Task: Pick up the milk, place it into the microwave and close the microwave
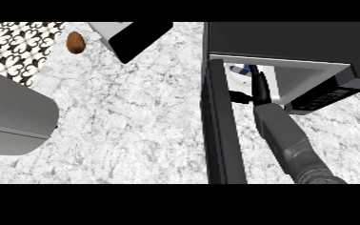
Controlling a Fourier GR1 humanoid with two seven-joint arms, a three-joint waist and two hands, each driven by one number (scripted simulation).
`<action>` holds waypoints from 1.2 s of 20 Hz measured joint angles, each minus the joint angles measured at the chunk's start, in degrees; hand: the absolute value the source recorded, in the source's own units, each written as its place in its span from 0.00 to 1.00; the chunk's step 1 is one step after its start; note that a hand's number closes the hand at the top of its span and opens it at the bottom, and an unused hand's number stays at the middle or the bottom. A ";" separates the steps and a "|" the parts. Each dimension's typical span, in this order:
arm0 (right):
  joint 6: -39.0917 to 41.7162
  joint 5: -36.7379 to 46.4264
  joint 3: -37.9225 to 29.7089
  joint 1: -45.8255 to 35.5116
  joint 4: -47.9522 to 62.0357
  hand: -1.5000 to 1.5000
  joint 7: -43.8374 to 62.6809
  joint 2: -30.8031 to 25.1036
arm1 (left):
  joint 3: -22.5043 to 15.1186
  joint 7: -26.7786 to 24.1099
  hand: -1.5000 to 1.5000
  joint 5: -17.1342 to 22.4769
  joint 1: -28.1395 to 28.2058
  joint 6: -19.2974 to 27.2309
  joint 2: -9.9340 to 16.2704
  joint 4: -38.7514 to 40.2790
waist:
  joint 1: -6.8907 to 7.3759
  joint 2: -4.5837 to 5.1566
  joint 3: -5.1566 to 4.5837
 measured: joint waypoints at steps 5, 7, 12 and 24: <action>4.86 -1.00 -0.75 3.82 -1.11 0.00 -4.87 0.53 | -0.34 0.65 0.00 -0.55 1.04 0.97 -0.13 -0.95 | -1.23 -1.06 -0.24; 6.46 -1.27 -0.89 5.39 -1.72 0.00 -6.67 0.41 | -0.71 0.85 0.00 -0.90 1.96 1.44 -0.04 -1.72 | -1.67 -1.46 -0.33; 11.28 -1.91 -0.80 9.79 -3.41 0.00 -9.23 -0.48 | -1.72 2.81 0.00 -1.99 0.75 3.14 -1.32 -1.50 | -3.09 -2.06 -0.52; 22.80 -2.52 2.24 21.95 -9.93 0.00 -8.64 -3.95 | -5.88 7.56 0.00 -6.52 -2.85 5.81 -2.67 1.11 | -4.84 -2.17 -0.32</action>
